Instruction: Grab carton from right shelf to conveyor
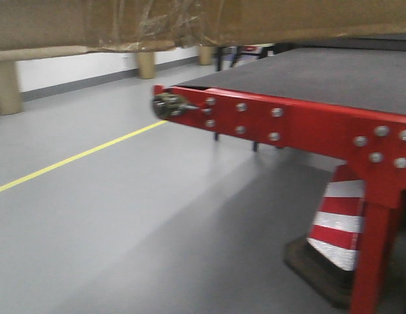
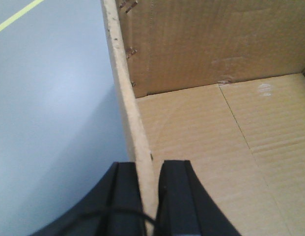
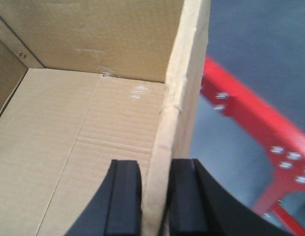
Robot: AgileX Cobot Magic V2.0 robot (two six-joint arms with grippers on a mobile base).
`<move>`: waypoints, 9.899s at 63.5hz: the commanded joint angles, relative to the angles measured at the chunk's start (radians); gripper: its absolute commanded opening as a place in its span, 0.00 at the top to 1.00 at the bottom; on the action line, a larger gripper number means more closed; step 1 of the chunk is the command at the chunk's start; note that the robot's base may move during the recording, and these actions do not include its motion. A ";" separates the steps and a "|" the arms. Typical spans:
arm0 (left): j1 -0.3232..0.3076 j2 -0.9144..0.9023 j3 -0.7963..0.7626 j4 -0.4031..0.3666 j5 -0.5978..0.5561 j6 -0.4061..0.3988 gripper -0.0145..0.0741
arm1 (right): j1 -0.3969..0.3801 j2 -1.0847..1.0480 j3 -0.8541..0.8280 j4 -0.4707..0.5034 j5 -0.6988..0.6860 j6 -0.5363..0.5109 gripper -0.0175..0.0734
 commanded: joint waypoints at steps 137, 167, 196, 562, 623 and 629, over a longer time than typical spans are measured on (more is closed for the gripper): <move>0.002 -0.014 -0.006 0.046 -0.012 0.014 0.85 | -0.008 -0.015 -0.005 -0.028 -0.043 -0.011 0.88; 0.002 -0.014 -0.006 0.046 -0.012 0.014 0.85 | -0.008 -0.015 -0.005 -0.028 -0.043 -0.011 0.88; 0.002 -0.014 -0.006 0.046 -0.014 0.014 0.85 | -0.008 -0.015 -0.005 -0.028 -0.043 -0.011 0.88; 0.485 -1.288 1.669 -0.281 -1.027 0.335 0.82 | -0.209 -1.112 1.308 -0.156 -0.809 -0.096 0.88; 0.485 -1.288 1.669 -0.281 -1.027 0.335 0.82 | -0.307 -1.320 1.736 -0.094 -1.034 -0.098 0.88; 0.485 -1.288 1.669 -0.281 -1.027 0.335 0.82 | -0.307 -1.320 1.736 -0.094 -1.034 -0.098 0.88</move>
